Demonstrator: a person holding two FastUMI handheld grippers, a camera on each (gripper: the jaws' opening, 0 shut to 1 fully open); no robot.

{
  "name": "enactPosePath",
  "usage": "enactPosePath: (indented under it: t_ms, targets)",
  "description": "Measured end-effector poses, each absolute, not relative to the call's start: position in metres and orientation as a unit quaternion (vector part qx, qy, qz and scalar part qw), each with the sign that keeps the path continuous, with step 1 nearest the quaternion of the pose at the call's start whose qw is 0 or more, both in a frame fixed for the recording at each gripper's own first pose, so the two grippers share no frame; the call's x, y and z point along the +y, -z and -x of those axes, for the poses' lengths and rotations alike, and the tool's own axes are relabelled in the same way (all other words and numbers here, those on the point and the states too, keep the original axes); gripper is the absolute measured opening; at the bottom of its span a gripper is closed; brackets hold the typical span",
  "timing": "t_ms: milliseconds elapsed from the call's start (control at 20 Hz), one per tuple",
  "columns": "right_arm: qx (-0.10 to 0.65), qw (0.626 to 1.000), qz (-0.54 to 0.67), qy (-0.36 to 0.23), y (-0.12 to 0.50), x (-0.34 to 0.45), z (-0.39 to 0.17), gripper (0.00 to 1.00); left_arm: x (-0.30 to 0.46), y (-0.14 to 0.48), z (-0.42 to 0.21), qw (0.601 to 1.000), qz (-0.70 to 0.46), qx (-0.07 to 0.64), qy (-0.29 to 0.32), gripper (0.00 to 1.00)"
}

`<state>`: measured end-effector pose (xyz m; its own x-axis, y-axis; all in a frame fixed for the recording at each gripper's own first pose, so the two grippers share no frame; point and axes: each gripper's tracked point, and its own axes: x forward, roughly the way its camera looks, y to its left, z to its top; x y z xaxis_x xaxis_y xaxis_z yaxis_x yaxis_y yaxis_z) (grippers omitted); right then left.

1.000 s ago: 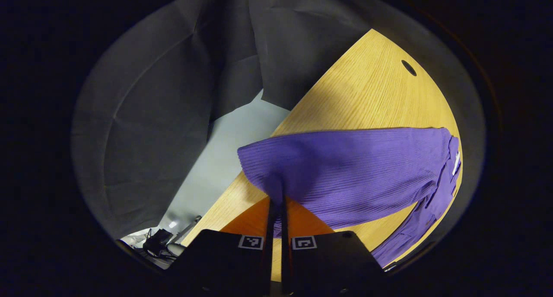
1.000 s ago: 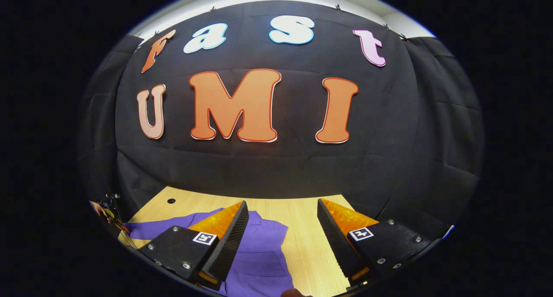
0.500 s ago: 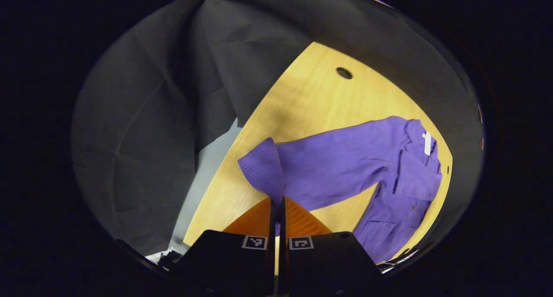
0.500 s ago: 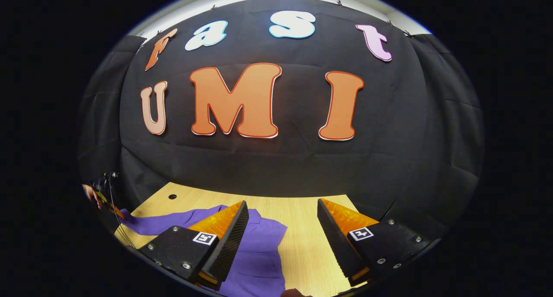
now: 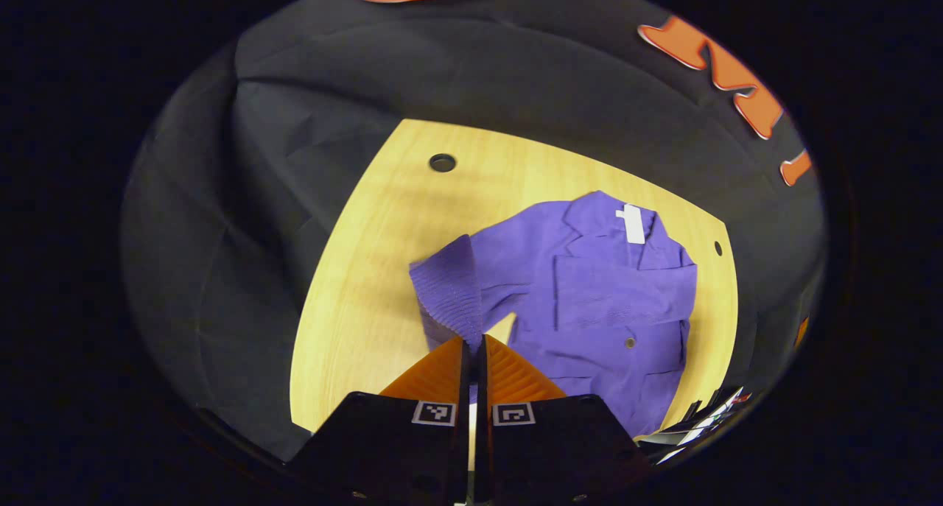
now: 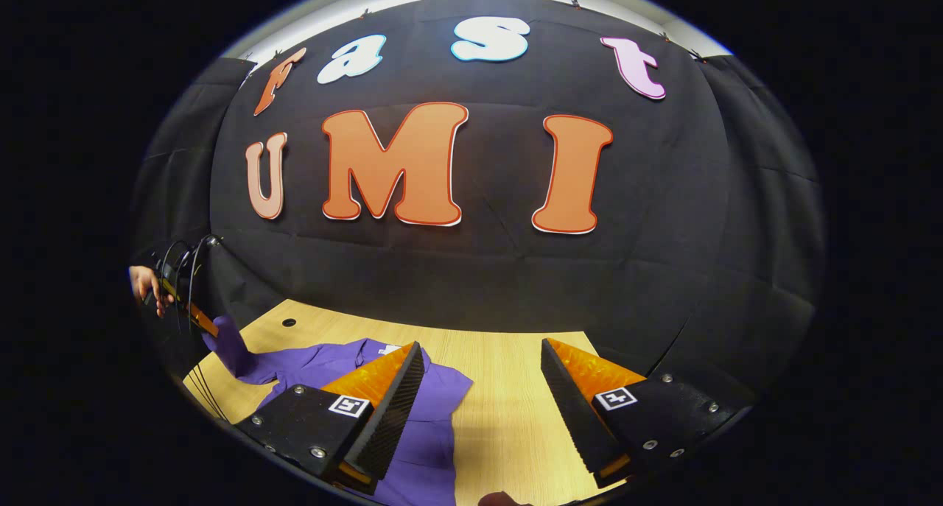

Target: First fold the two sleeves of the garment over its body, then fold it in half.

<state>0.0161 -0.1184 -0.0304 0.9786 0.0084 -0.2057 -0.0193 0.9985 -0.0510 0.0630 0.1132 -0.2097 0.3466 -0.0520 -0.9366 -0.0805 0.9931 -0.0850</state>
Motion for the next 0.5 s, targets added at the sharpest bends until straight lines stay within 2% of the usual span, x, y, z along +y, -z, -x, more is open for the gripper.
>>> enactPosePath:
  t_ms: [500]
  targets:
    - [0.123, 0.992, 0.02, -0.004, 0.065, -0.179, -0.003, 0.95, -0.064, 0.185, -0.103, 0.823, 0.003, 0.561, 0.088, 0.04]
